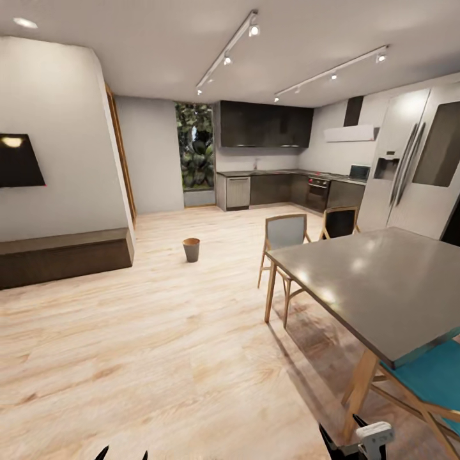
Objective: Put the three can of soda from the living room inside the tash can in the kitchen.
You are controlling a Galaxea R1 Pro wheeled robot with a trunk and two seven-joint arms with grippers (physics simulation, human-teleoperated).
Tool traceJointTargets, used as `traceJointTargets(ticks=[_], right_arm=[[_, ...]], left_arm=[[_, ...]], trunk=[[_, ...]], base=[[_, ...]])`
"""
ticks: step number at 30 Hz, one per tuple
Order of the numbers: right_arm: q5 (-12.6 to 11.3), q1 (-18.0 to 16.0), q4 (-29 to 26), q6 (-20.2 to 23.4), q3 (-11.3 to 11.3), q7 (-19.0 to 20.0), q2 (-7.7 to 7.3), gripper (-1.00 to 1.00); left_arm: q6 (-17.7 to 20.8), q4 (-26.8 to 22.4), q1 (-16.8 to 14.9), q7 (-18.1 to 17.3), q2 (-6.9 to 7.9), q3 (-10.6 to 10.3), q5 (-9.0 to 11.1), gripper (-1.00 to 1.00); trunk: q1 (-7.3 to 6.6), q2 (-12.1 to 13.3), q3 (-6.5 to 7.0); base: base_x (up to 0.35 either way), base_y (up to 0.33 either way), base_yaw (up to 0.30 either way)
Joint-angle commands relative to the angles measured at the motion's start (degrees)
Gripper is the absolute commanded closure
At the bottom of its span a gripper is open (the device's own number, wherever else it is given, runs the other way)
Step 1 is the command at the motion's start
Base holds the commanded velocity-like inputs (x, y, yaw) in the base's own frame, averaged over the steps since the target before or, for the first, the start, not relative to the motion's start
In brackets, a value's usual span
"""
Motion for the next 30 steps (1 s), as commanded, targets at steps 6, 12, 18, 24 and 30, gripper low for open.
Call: traceJointTargets(ticks=[6, 12, 18, 24, 30], right_arm=[[0.0, 0.0, 0.0, 0.0, 0.1, 0.1, 0.00, -1.00], [0.2, 0.0, 0.1, 0.0, 0.3, 0.1, 0.00, -1.00], [0.3, 0.0, 0.1, 0.0, 0.4, 0.0, 0.00, -1.00], [0.4, 0.0, 0.1, 0.0, 0.4, 0.0, 0.00, -1.00], [0.5, 0.0, 0.1, 0.0, 0.4, 0.0, 0.00, -1.00]], left_arm=[[0.0, 0.0, 0.0, 0.0, 0.00, 0.0, 0.0, -1.00], [0.0, 0.0, 0.0, 0.0, 0.00, 0.0, 0.0, -1.00], [0.0, 0.0, 0.0, 0.0, 0.00, 0.0, 0.0, -1.00], [0.0, 0.0, 0.0, 0.0, -0.01, 0.0, -0.1, -1.00], [0.0, 0.1, 0.0, 0.0, 0.00, 0.0, 0.0, -1.00]], trunk=[[0.00, 0.0, -0.14], [0.00, 0.0, -0.39], [0.00, 0.0, -0.87], [0.00, 0.0, -1.39], [0.00, 0.0, -1.93]], base=[[0.000, 0.000, 0.112], [0.000, 0.000, 0.023], [0.000, 0.000, 0.004], [0.000, 0.000, 0.001], [0.000, 0.000, 0.000]])
